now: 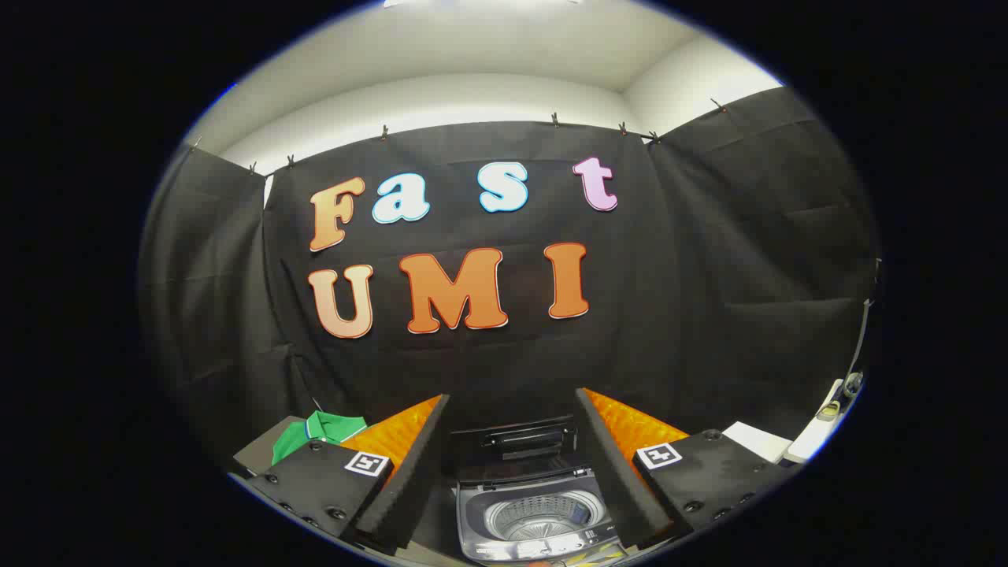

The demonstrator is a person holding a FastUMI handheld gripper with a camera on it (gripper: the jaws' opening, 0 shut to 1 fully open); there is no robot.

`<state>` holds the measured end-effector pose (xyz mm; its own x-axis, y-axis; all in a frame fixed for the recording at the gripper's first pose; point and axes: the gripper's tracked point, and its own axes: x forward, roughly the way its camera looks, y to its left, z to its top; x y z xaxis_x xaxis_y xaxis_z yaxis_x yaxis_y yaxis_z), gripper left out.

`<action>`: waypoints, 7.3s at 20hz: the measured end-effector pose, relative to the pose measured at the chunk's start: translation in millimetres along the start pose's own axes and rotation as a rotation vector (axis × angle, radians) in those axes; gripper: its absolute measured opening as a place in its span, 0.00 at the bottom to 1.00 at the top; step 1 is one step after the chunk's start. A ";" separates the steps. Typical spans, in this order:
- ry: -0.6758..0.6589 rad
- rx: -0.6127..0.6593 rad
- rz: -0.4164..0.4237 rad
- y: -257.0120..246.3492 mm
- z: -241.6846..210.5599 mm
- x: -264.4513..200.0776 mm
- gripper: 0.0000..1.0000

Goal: Put the clothes into the washing machine and then close the washing machine lid.

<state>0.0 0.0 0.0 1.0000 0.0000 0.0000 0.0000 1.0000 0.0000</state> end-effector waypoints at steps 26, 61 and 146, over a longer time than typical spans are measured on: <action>0.022 0.030 -0.019 -7.0 -9.6 17.3 0.98; 0.644 -0.157 0.335 341.1 -261.0 72.6 0.99; 0.737 -0.025 0.231 -79.2 -411.3 196.2 0.08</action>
<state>196.2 -79.2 -411.3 0.7166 0.2001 -0.6682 -0.2173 0.9743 0.0587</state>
